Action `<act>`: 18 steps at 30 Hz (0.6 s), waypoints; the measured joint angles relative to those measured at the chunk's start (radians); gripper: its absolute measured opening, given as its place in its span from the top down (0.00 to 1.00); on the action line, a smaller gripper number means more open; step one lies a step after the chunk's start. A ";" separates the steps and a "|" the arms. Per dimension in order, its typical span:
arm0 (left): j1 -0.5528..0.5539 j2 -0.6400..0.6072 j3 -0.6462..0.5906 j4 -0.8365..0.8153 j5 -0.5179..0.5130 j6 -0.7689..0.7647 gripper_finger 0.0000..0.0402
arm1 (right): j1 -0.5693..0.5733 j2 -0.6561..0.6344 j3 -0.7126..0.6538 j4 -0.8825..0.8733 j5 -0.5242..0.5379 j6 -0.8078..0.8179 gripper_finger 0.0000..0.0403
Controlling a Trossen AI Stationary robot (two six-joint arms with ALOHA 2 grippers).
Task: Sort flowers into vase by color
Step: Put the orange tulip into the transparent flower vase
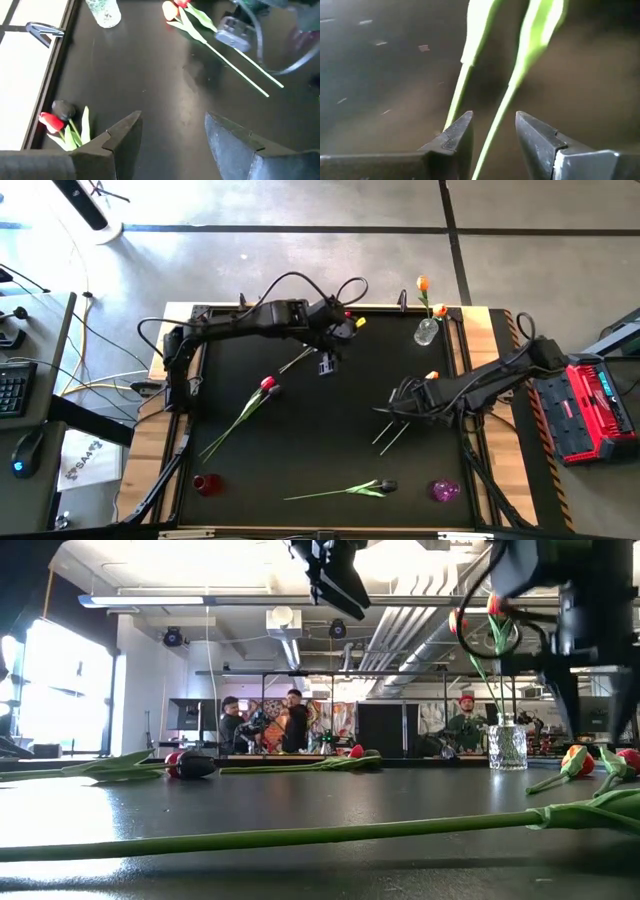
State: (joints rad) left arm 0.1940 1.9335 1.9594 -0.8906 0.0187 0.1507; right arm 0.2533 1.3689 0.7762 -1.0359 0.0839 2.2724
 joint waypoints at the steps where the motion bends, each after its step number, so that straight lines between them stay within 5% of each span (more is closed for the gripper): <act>1: -0.001 0.000 0.000 0.000 0.000 0.001 0.49 | -0.007 0.000 -0.012 0.002 -0.021 0.009 0.66; 18: 0.001 0.000 0.000 0.029 0.001 0.018 0.49 | -0.098 0.000 -0.054 -0.003 0.014 0.033 0.66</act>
State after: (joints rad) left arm 0.1951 1.9335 1.9594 -0.8619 0.0193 0.1690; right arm 0.1553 1.3689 0.7223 -1.0386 0.0976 2.3050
